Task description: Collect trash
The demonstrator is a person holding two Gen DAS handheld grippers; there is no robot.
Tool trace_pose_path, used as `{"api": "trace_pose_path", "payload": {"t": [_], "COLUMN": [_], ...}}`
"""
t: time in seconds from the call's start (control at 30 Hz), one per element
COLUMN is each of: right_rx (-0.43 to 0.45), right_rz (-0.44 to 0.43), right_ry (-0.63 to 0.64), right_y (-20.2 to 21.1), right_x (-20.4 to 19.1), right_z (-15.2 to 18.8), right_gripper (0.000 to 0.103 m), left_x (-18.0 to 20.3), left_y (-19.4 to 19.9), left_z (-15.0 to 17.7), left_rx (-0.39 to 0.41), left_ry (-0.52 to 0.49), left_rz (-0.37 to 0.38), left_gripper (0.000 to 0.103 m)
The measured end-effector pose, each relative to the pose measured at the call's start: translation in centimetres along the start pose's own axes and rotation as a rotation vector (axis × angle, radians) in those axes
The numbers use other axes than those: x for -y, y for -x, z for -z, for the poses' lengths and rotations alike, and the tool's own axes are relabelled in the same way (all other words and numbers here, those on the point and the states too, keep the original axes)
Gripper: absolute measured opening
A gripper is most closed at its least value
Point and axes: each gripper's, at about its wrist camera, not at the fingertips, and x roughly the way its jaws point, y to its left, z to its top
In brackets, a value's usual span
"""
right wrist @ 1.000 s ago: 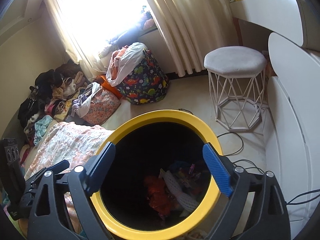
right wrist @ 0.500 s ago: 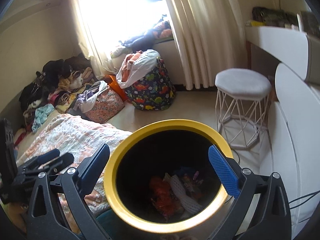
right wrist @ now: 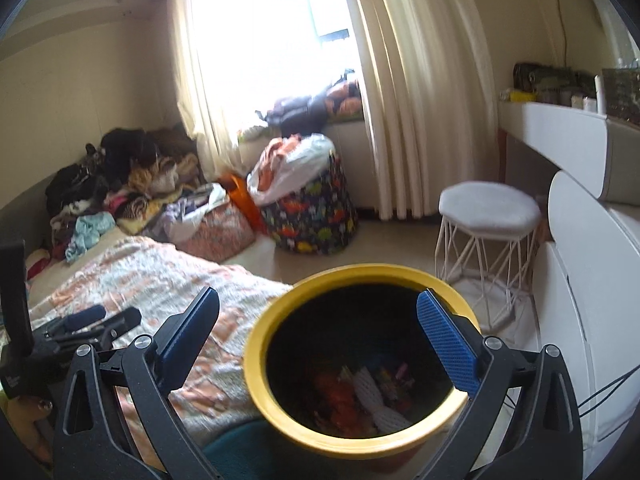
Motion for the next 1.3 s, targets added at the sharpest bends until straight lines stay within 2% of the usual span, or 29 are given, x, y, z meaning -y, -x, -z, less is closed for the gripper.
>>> {"api": "trace_pose_path", "payload": {"t": [0.23,0.4,0.7,1.3], "right_rx": [0.187,0.273,0.238,0.249], "right_rz": [0.027,0.036,0.043,0.066], "right_ry": [0.023,0.084,0.114,0.083], "right_y": [3.0,4.1,2.7,2.4], "right_x": [-2.3,-3.8,-4.5,-3.9], "right_z": [1.9,3.5,5.5,5.6], "right_gripper": [0.096,0.096,0.096,0.096], "left_x": [-1.8,-2.5,-2.9,-2.4], "left_y": [1.8,3.2,3.8,3.7], "left_z": [1.3,2.5,3.8,4.1], "left_rx": [0.048,0.092,0.125,0.137], "left_ry": [0.002,-0.018,-0.013,-0.028], "left_rz": [-0.037,-0.058,-0.087,-0.081], "left_gripper": [0.092,0.092,0.092,0.092]}}
